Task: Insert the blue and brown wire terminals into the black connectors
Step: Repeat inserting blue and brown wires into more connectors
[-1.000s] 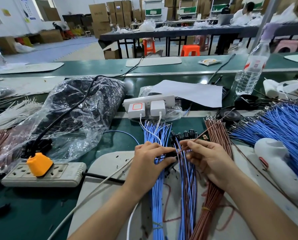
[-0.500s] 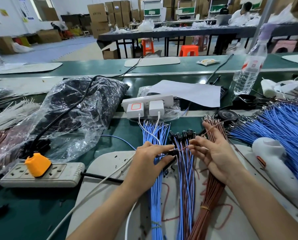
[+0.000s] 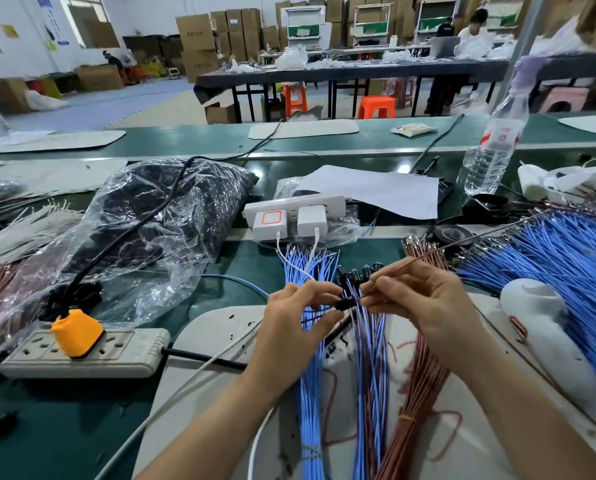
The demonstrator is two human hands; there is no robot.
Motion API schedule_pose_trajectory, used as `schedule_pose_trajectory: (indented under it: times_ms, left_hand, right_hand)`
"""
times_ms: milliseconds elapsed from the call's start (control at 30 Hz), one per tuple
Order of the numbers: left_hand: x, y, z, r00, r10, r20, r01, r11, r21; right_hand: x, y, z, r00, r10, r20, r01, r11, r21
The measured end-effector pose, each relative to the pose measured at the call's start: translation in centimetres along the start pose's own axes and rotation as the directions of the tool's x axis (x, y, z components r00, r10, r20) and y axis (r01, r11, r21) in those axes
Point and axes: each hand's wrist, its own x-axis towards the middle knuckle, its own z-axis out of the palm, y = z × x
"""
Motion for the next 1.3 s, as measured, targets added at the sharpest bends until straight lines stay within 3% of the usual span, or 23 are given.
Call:
schedule_pose_trajectory:
  times_ms: [100,167,400,500,600,900,1033,1133,1233,1300]
  left_hand:
    - [0.1,0.5,-0.1,0.997,0.08,-0.016,-0.08,0.997,0.013]
    - [0.1,0.5,-0.1,0.993,0.119,-0.023,-0.118,0.992,0.032]
    - [0.4,0.7,-0.6,0.982,0.105,-0.155,-0.127,0.982,-0.139]
    - [0.3,0.9,-0.5,0.995,-0.021,-0.094,-0.012,0.943,-0.334]
    - [0.4,0.8,-0.6,0.987,-0.152,-0.052,0.102,0.842,-0.529]
    - [0.4,0.8,-0.1,0.978,-0.202,0.047,0.185,0.746,-0.64]
    - [0.9,1.0,-0.7,0.94,-0.338,0.036,0.24,0.583,-0.776]
    - [1.7,0.9,-1.3,0.867,-0.49,0.085,0.254,0.288,-0.923]
    - [2.4,0.1,-2.5,0.78,-0.612,0.131,0.204,0.051,-0.978]
    - [2.6,-0.7,-3.5,0.735,-0.661,0.153,0.174,-0.035,-0.984]
  right_hand:
    - [-0.5,0.8,1.5,0.994,-0.1,0.045,0.109,0.96,-0.257]
    - [-0.6,1.1,2.0,0.989,-0.144,0.034,0.147,0.931,-0.333]
    - [-1.2,1.5,3.2,0.991,0.024,0.132,0.004,0.978,-0.21]
    - [-1.3,1.9,3.6,0.992,0.036,0.118,-0.023,0.994,-0.11]
    - [-1.2,2.2,3.4,0.993,0.063,0.097,-0.056,0.996,-0.07]
    - [-1.3,2.8,3.9,0.993,-0.018,0.114,0.031,0.993,-0.116]
    - [-1.3,2.1,3.9,0.989,0.044,0.145,-0.033,0.996,-0.078]
    - [-1.3,1.1,3.3,0.945,0.194,0.262,-0.192,0.981,-0.034]
    - [-1.4,-0.1,1.7,0.794,0.317,0.518,-0.346,0.937,-0.043]
    - [-1.6,-1.0,0.8,0.607,0.383,0.696,-0.406,0.903,-0.143]
